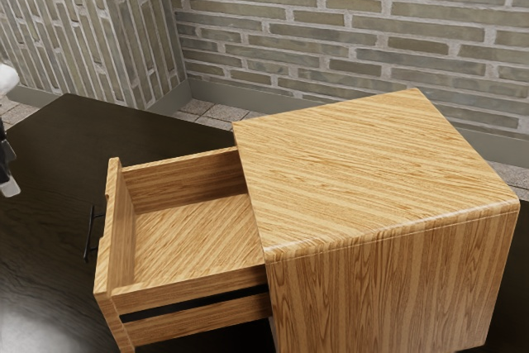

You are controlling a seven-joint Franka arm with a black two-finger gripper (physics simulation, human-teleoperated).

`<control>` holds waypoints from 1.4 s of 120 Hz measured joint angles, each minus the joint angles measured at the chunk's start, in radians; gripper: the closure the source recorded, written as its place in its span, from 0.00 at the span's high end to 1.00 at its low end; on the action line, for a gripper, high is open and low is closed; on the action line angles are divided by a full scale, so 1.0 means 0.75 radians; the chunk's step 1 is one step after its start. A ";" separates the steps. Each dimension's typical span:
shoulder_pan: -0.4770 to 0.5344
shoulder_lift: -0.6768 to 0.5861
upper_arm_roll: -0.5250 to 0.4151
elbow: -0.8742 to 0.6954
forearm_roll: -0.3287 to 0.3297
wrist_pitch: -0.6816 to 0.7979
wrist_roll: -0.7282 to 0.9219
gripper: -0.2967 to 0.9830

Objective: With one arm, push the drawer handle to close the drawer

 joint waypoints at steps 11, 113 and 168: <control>-0.001 -0.018 0.000 -0.067 -0.023 0.068 0.056 0.59; -0.047 -0.017 -0.113 -0.374 -0.173 0.373 0.277 0.16; -0.033 0.000 -0.245 -0.367 -0.289 0.419 0.307 0.16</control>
